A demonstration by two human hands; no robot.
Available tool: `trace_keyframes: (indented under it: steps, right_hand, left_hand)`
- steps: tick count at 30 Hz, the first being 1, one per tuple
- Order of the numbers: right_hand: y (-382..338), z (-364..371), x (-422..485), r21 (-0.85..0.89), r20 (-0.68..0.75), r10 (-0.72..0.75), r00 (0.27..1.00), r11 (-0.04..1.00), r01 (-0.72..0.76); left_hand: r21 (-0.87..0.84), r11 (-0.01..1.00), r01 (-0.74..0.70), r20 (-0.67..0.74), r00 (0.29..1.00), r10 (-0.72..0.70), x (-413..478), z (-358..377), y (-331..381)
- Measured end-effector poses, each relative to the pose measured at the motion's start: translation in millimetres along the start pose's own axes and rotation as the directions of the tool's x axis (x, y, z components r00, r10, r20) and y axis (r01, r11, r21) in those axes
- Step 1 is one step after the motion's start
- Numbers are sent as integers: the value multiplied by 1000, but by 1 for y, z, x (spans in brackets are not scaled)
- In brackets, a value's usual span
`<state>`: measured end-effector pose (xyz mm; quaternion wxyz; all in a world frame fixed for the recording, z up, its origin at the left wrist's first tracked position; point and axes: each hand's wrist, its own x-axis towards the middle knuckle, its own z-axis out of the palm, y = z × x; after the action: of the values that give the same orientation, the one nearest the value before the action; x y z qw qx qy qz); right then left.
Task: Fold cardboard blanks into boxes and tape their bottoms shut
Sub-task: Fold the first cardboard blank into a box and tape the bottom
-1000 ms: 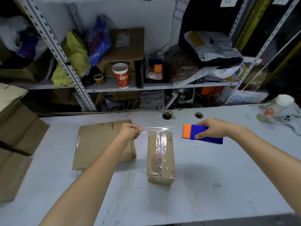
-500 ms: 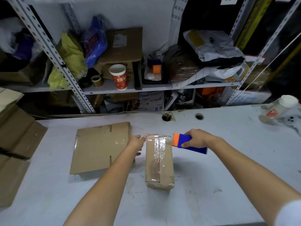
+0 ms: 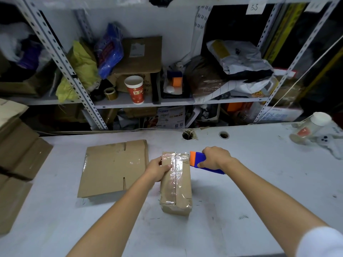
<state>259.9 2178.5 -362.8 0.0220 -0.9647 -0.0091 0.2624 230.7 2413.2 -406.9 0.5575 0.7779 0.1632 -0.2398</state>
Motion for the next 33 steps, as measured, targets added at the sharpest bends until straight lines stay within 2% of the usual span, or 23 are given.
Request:
trace_keyframes:
  steps: [6, 9, 13, 19, 22, 26, 27, 30, 33]
  right_hand:
    - [-17, 7, -9, -105, -99, -8, 995, 994, -3]
    - [-20, 28, -10, -16, -115, 46, 992, 999, -48]
    - [2, 51, -12, 205, -3, 136, 991, 970, -133]
    - [42, 107, -19, 238, 96, 222, 970, 941, -239]
    - [46, 124, -25, 245, 122, 216, 969, 939, -240]
    - [46, 147, -26, 389, 162, 202, 966, 886, -250]
    - [49, 151, -25, 376, 155, 201, 967, 894, -246]
    - [53, 142, -31, 193, 94, 160, 983, 965, -176]
    - [45, 110, -42, 200, -35, 150, 988, 970, -141]
  left_hand:
    - [22, 1000, -9, -29, 1000, 10, 2, 4, -4]
    - [7, 1000, -3, -42, 999, 3, 4, 5, -5]
    - [60, 998, -19, -46, 999, 22, 1, 7, -5]
    - [82, 997, 8, -33, 999, -5, -1, 9, -5]
    - [33, 999, 33, -39, 999, -32, 2, 10, -7]
    - [50, 999, -5, -43, 999, 7, -3, 12, -7]
    - [53, 998, -16, -51, 999, 19, -4, 13, -8]
    - [49, 999, -15, -84, 996, 19, -6, 16, -6]
    - [44, 999, -7, -106, 994, 12, -9, 17, -4]
